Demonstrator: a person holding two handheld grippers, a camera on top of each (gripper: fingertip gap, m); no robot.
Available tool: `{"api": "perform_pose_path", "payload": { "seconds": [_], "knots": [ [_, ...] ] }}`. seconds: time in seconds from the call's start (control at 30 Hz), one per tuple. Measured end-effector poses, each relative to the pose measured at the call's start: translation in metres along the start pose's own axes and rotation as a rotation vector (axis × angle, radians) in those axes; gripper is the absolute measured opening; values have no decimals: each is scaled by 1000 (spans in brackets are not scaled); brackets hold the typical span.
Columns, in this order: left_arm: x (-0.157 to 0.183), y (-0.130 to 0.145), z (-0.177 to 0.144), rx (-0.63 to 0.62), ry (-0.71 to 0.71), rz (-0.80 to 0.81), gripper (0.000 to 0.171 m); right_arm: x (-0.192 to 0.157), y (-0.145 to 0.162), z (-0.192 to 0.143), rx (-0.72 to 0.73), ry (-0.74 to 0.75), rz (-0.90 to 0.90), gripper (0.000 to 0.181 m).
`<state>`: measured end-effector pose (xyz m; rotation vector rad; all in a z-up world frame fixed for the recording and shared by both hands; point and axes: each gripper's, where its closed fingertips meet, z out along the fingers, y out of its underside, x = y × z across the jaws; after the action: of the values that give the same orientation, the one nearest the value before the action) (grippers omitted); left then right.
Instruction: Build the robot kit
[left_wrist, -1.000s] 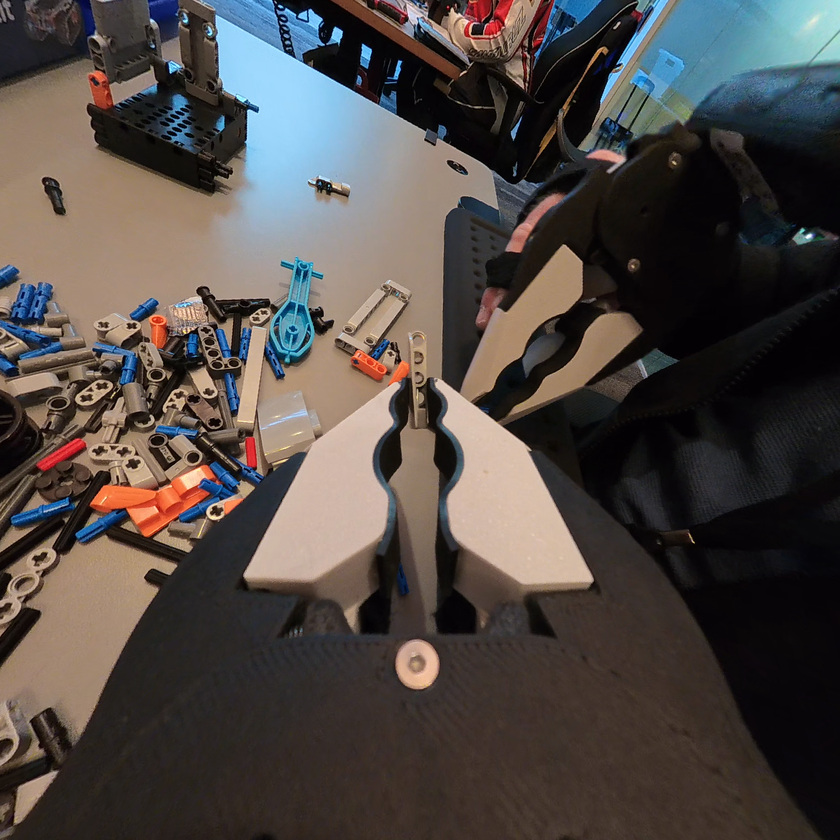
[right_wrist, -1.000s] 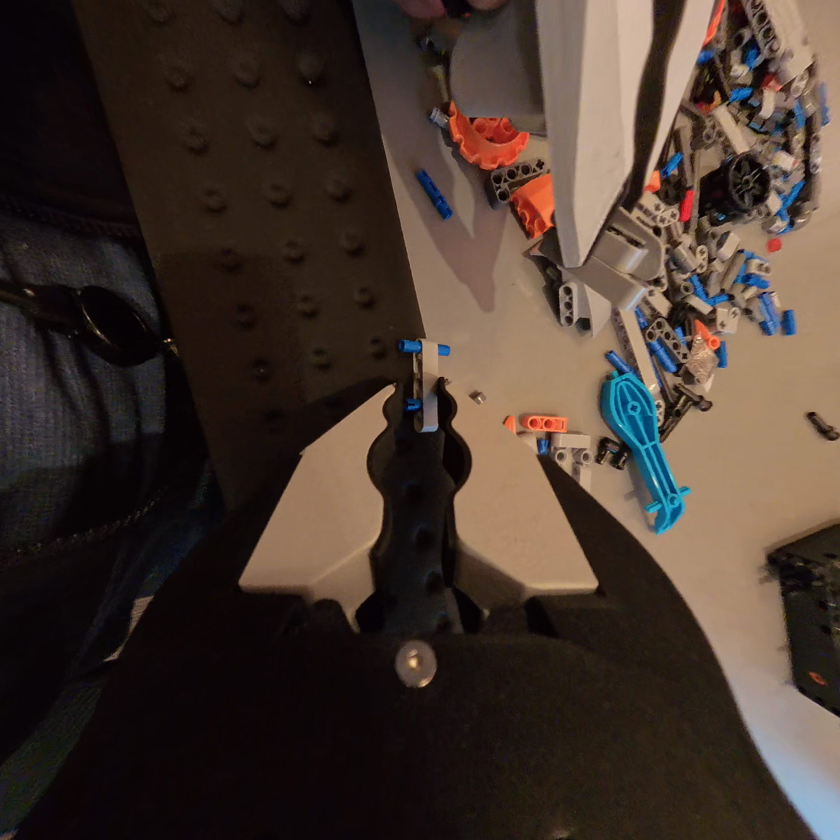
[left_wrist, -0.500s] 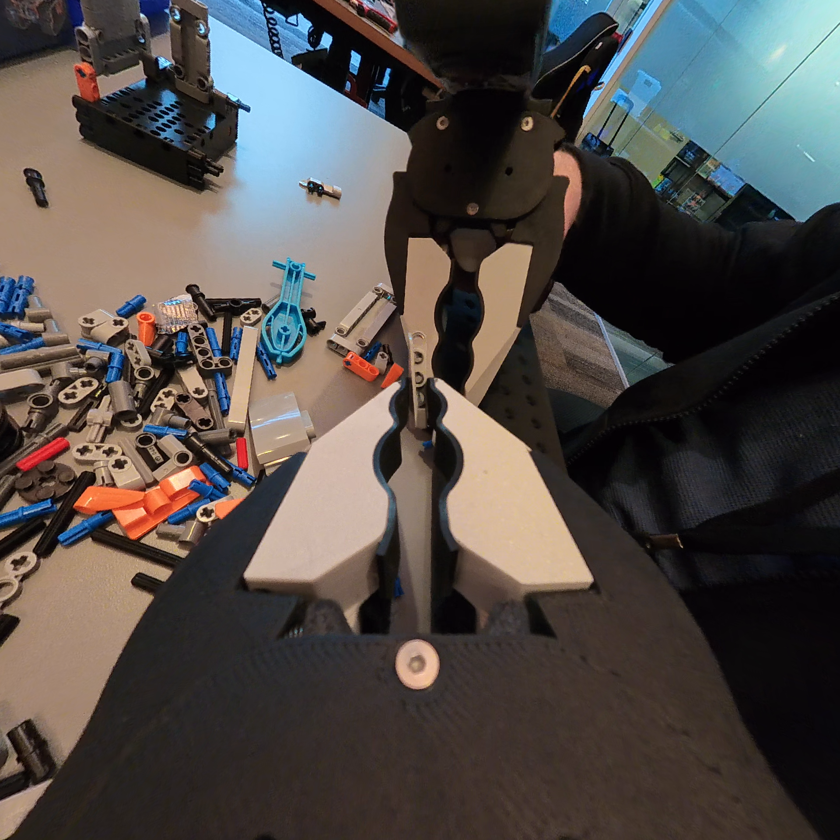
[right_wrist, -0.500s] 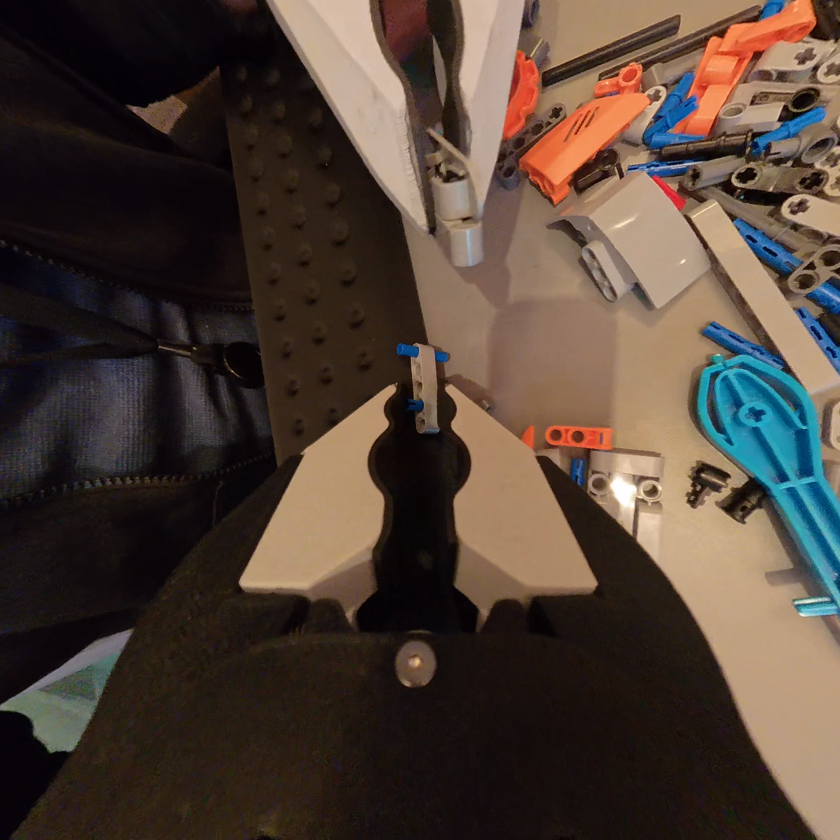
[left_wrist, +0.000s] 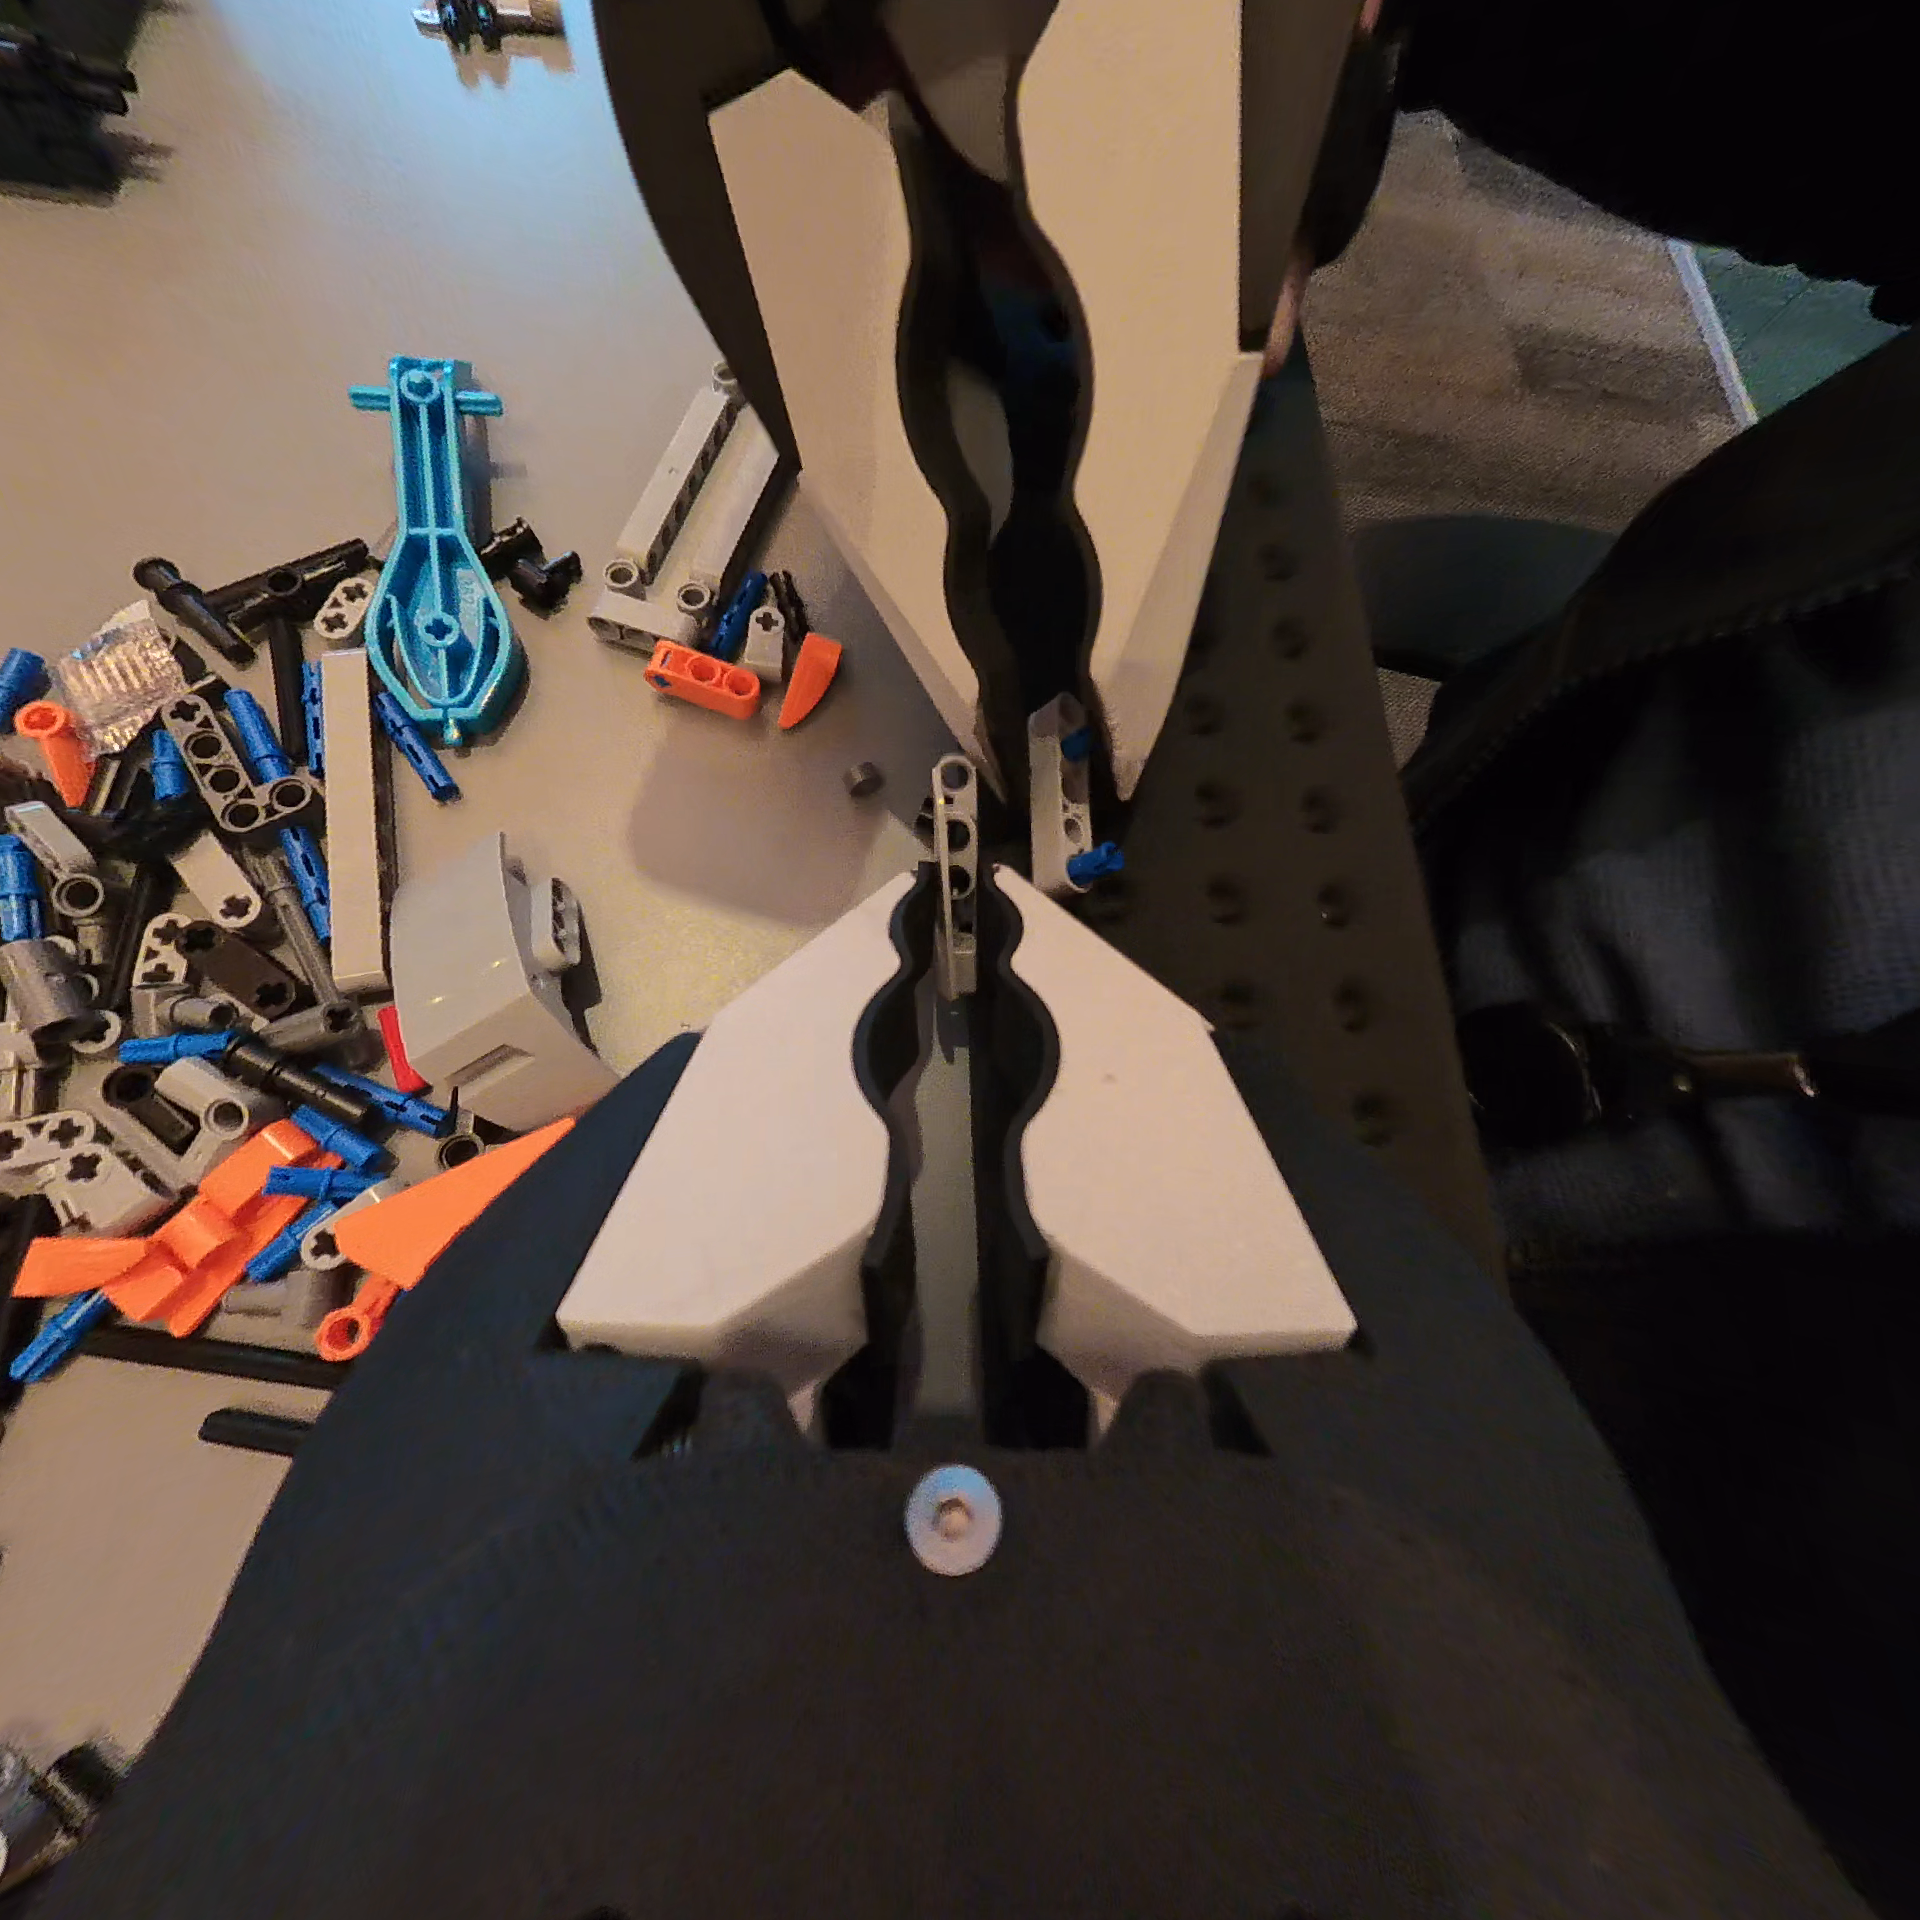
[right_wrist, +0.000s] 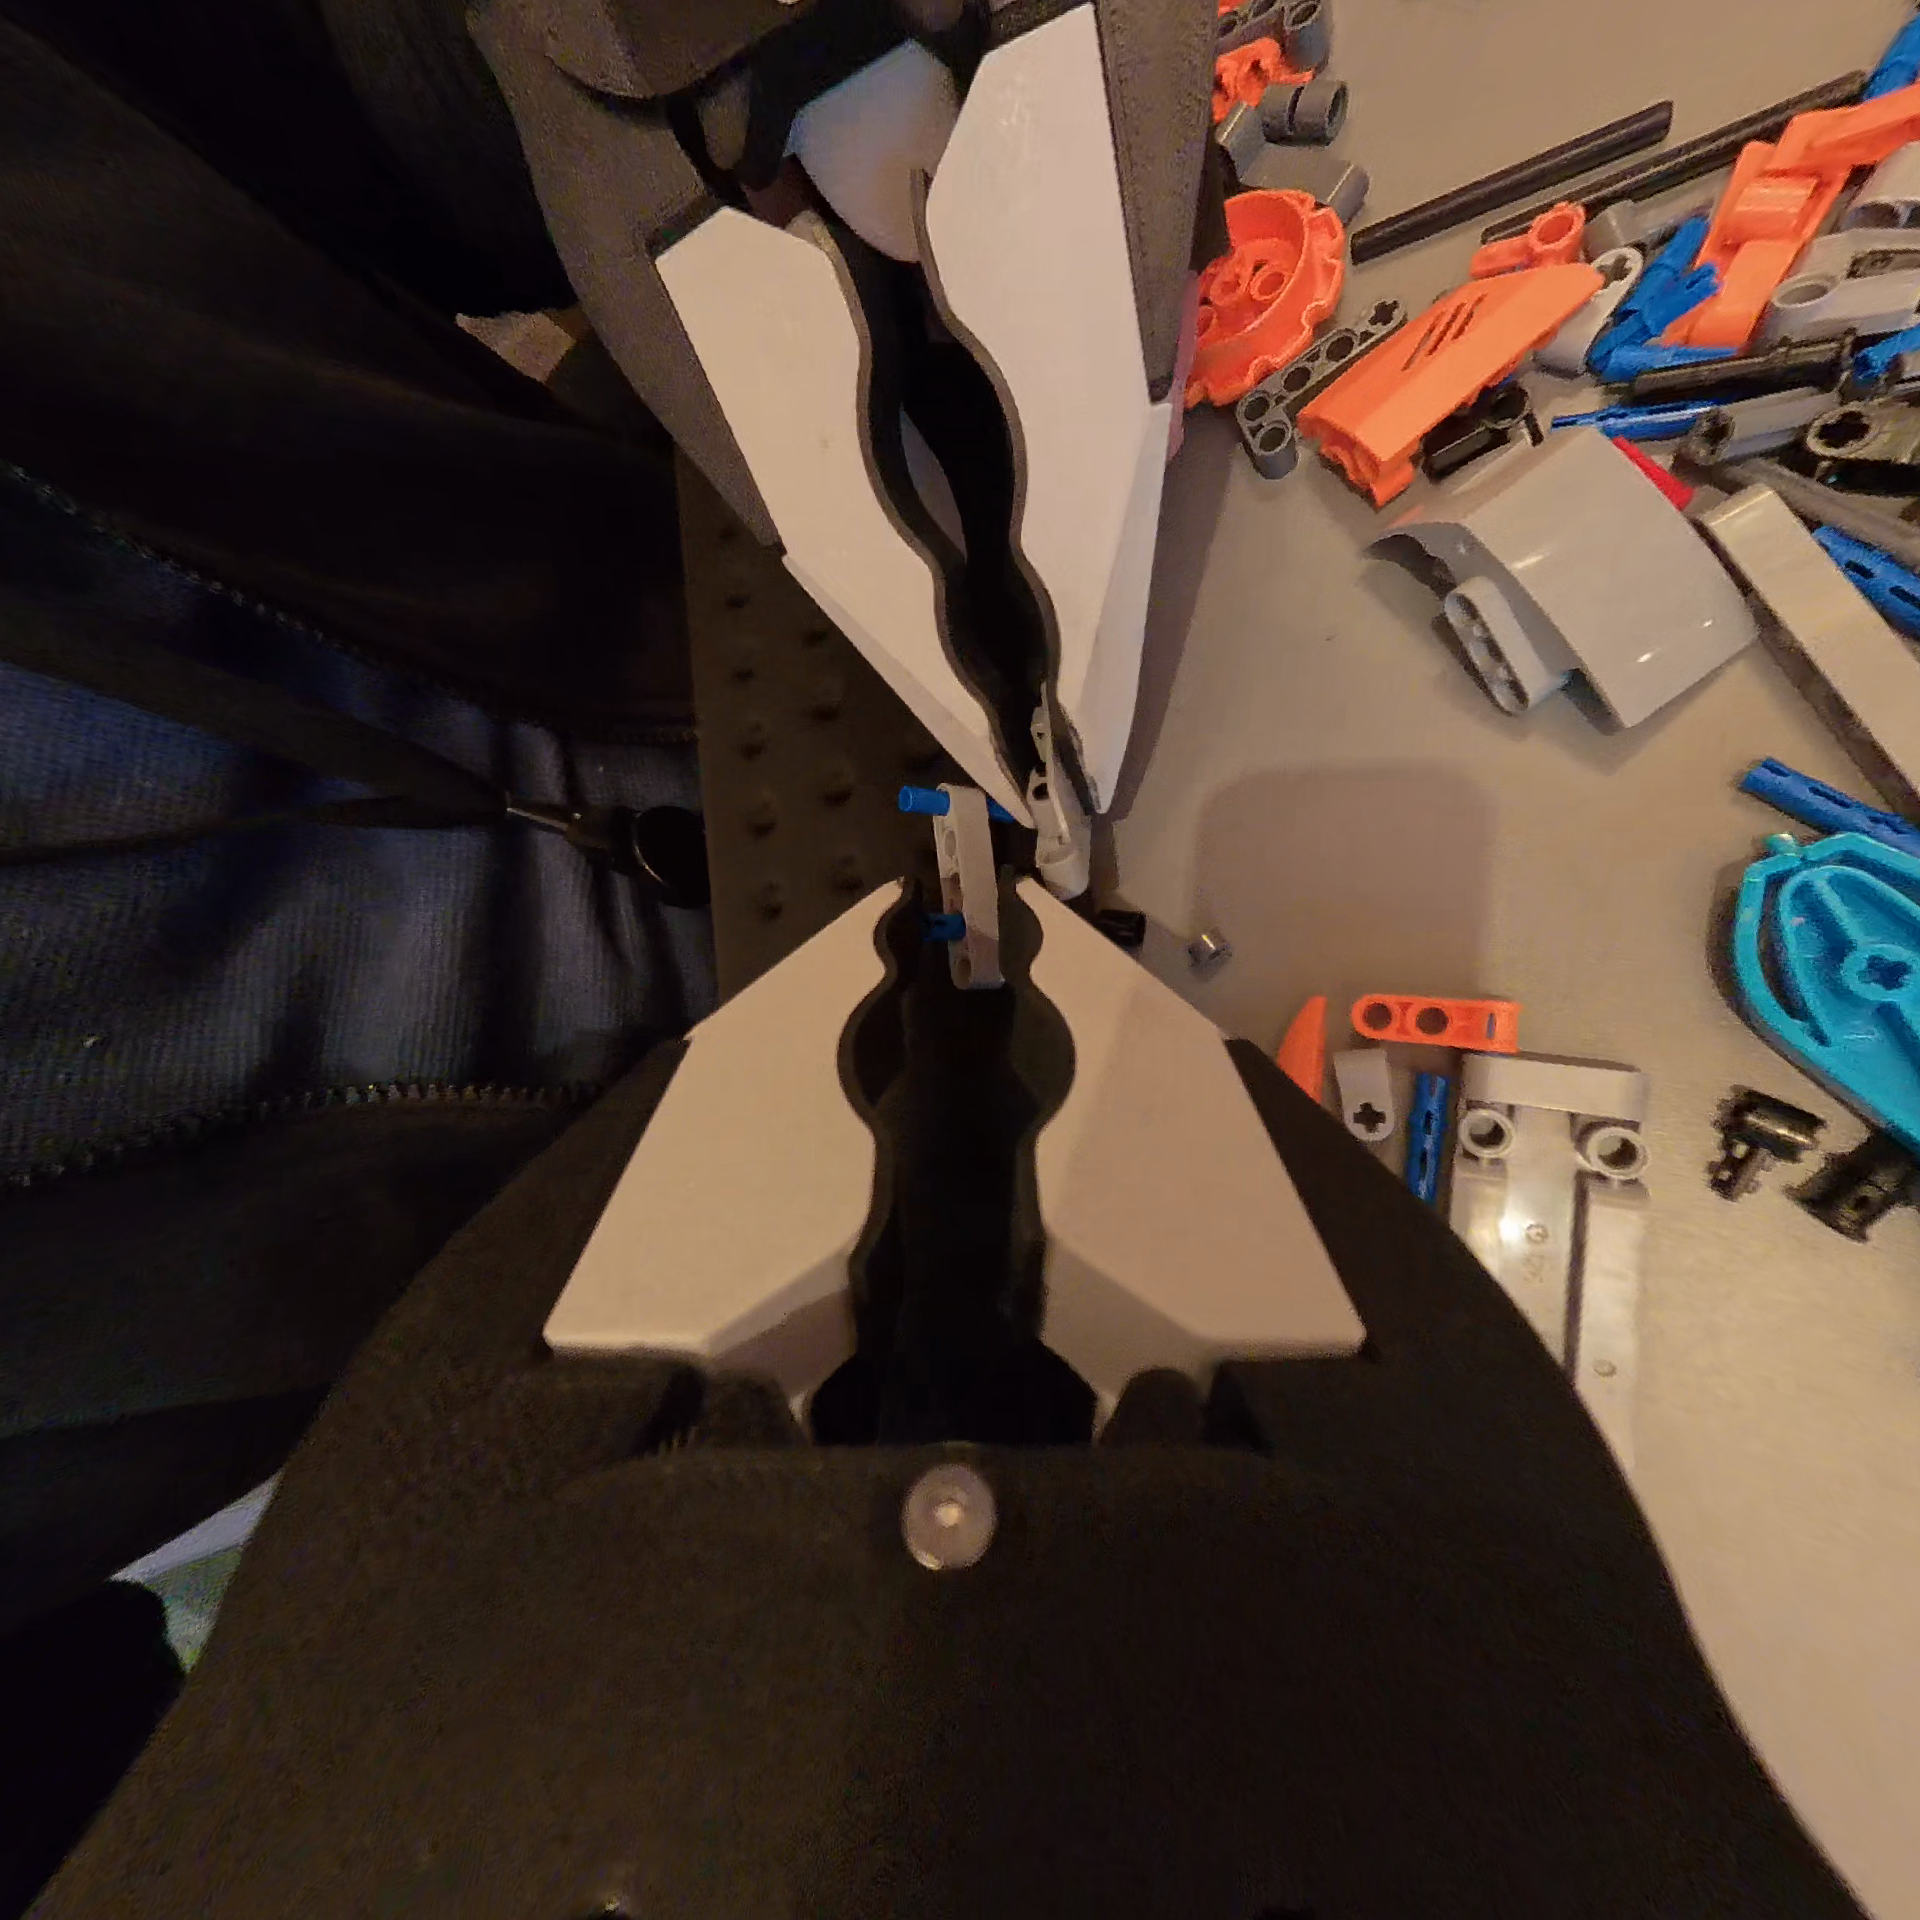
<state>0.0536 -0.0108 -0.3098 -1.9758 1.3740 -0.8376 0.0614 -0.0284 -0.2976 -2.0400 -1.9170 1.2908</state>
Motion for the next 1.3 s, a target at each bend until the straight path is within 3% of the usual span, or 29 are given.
{"api": "perform_pose_path", "payload": {
  "seconds": [0.23, 0.4, 0.7, 0.93, 1.03, 1.13, 1.23, 1.3],
  "knots": [
    [-2, 2, 1, -17, -26, 25, 5, 7, 1, -3, -6, 319, -193, 16],
    [-1, 2, 2, -17, -17, 20, 5, 13, 6, -3, -120, 653, -526, 15],
    [-4, 5, 3, -29, -23, 3, 4, 19, 2, -1, -140, 735, -648, 6],
    [-9, -1, -1, 26, -19, -51, 4, 23, -8, -17, 95, 574, -422, 5],
    [-19, -11, -10, 101, -44, -99, 5, 19, -26, -35, 281, 490, -284, 5],
    [-27, -42, -39, 332, 5, -215, 5, 15, -46, -61, 508, 376, -142, 5],
    [-38, -72, -79, 625, 128, -379, 4, 7, -66, -81, 703, 262, -77, 5],
    [-44, -80, -98, 744, 174, -434, 3, 2, -80, -87, 786, 215, -69, 5]
  ]
}}
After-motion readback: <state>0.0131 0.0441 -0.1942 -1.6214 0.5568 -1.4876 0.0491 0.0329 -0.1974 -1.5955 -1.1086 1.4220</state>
